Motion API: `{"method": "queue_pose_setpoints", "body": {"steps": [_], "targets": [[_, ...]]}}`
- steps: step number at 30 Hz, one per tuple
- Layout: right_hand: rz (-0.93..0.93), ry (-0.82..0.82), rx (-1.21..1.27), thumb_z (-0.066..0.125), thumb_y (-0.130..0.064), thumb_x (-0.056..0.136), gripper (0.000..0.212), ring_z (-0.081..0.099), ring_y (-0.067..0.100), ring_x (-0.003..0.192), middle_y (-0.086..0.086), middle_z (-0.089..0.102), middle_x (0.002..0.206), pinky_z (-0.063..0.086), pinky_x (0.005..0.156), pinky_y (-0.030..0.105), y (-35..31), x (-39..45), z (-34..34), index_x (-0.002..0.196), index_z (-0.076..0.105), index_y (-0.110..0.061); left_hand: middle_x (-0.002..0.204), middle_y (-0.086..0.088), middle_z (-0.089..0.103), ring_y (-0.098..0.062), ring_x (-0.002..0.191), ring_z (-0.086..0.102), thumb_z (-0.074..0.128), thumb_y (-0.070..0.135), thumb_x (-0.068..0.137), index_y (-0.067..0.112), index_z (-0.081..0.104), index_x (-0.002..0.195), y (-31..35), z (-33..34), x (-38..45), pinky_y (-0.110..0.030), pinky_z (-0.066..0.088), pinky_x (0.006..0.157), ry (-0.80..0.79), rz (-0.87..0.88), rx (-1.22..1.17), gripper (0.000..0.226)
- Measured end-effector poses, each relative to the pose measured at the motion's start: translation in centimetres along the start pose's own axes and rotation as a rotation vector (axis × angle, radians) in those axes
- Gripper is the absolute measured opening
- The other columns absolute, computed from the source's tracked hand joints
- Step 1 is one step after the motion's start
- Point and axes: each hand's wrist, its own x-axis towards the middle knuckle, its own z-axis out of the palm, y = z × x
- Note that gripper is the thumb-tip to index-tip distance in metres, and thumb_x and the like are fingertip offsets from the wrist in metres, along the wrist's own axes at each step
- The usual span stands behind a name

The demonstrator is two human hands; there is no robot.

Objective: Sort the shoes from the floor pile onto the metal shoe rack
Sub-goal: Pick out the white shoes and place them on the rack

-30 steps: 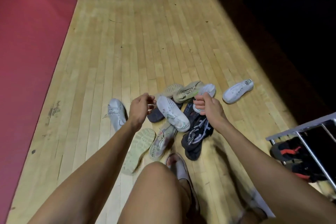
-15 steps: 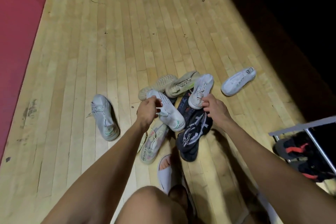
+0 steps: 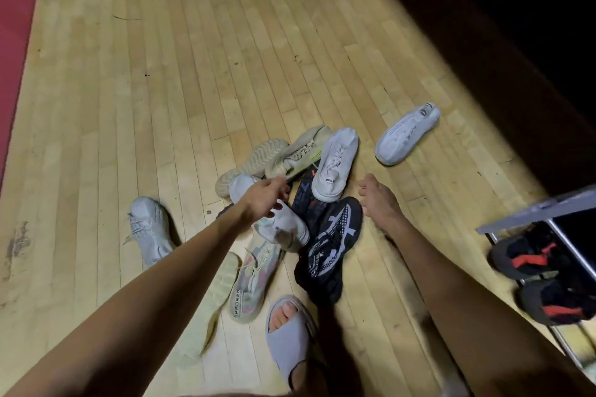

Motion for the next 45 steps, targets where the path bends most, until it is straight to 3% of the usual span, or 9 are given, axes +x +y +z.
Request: {"method": "queue_pose_setpoints", "body": {"steps": [3, 13, 20, 27, 32, 35, 40, 42, 45], "targets": [[0.012, 0.029, 0.058, 0.021, -0.061, 0.078, 0.075, 0.056, 0.033, 0.113, 0.012, 0.061, 0.126, 0.043, 0.102, 0.054, 0.0, 1.7, -1.5, 0.118, 0.06, -0.011, 0.1, -0.01, 0.067, -0.027, 0.09, 0.06, 0.03, 0.049, 0.102, 0.012, 0.061, 0.099, 1.6, 0.6, 1.9, -0.04, 0.05, 0.085, 0.002, -0.01, 0.067, 0.049], [0.135, 0.025, 0.152, 0.02, -0.068, 0.075, 0.084, 0.053, 0.032, 0.122, 0.01, 0.057, 0.136, 0.04, 0.107, 0.053, 3.3, 4.9, -1.2, 0.132, 0.056, -0.018, 0.079, -0.007, 0.051, -0.016, 0.058, 0.042, 0.033, 0.043, 0.103, 0.014, 0.053, 0.089, 0.0, 6.4, 6.1, -0.025, 0.032, 0.053, -0.006, -0.091, -0.115, 0.038], [0.174, -0.008, 0.192, 0.019, -0.074, 0.073, 0.09, 0.053, 0.026, 0.119, 0.008, 0.054, 0.139, 0.038, 0.107, 0.055, 2.8, 6.1, 1.4, 0.138, 0.05, -0.021, 0.117, -0.025, 0.063, -0.026, 0.089, 0.058, 0.039, 0.045, 0.099, 0.012, 0.058, 0.107, -0.2, 9.5, 7.9, -0.036, 0.044, 0.079, 0.093, -0.062, -0.034, 0.039], [0.223, -0.035, 0.203, 0.018, -0.076, 0.072, 0.093, 0.046, 0.033, 0.13, 0.009, 0.046, 0.147, 0.036, 0.109, 0.056, 2.5, 6.9, 3.0, 0.144, 0.042, -0.022, 0.13, -0.006, 0.055, -0.023, 0.117, 0.052, 0.035, 0.047, 0.101, 0.011, 0.051, 0.134, -0.1, 9.3, 8.5, -0.038, 0.039, 0.105, 0.131, -0.047, -0.031, 0.051], [0.259, -0.072, 0.193, 0.023, -0.062, 0.094, 0.07, 0.041, 0.034, 0.134, 0.011, 0.038, 0.153, 0.036, 0.111, 0.051, 2.7, 7.2, 3.8, 0.147, 0.04, -0.019, 0.109, -0.008, 0.068, -0.016, 0.087, 0.058, 0.028, 0.044, 0.1, 0.021, 0.065, 0.095, -0.1, 9.5, 8.8, -0.036, 0.046, 0.087, 0.041, -0.066, -0.114, 0.044], [0.259, -0.117, 0.246, 0.026, -0.06, 0.095, 0.068, 0.044, 0.034, 0.132, 0.01, 0.038, 0.152, 0.042, 0.106, 0.049, 2.1, 6.7, 4.3, 0.148, 0.037, -0.02, 0.099, -0.013, 0.066, -0.015, 0.075, 0.054, 0.032, 0.044, 0.097, 0.011, 0.066, 0.104, -0.1, 10.1, 8.9, -0.03, 0.043, 0.069, 0.023, -0.093, -0.151, 0.048], [0.244, -0.056, 0.208, 0.027, -0.074, 0.076, 0.085, 0.053, 0.036, 0.121, 0.016, 0.053, 0.137, 0.043, 0.104, 0.053, 3.1, 7.0, 4.1, 0.136, 0.053, -0.02, 0.124, -0.02, 0.062, -0.037, 0.117, 0.057, 0.037, 0.05, 0.086, 0.007, 0.06, 0.116, -1.3, 10.8, 9.8, -0.048, 0.044, 0.101, 0.02, -0.109, -0.081, 0.057], [0.246, -0.006, 0.175, 0.024, -0.078, 0.063, 0.097, 0.057, 0.035, 0.113, 0.013, 0.059, 0.132, 0.045, 0.101, 0.053, 4.0, 7.3, 3.5, 0.13, 0.059, -0.017, 0.108, -0.018, 0.067, -0.035, 0.103, 0.063, 0.037, 0.045, 0.092, 0.008, 0.064, 0.098, -0.5, 11.1, 9.0, -0.043, 0.047, 0.095, 0.0, -0.105, -0.094, 0.046], [0.198, 0.002, 0.125, 0.025, -0.068, 0.08, 0.077, 0.058, 0.034, 0.109, 0.01, 0.063, 0.124, 0.047, 0.099, 0.049, 3.7, 6.8, 2.7, 0.124, 0.063, -0.017, 0.095, -0.013, 0.066, -0.025, 0.085, 0.061, 0.037, 0.043, 0.099, 0.013, 0.066, 0.096, -0.9, 11.4, 8.9, -0.037, 0.049, 0.084, -0.002, -0.127, -0.137, 0.041]]}}
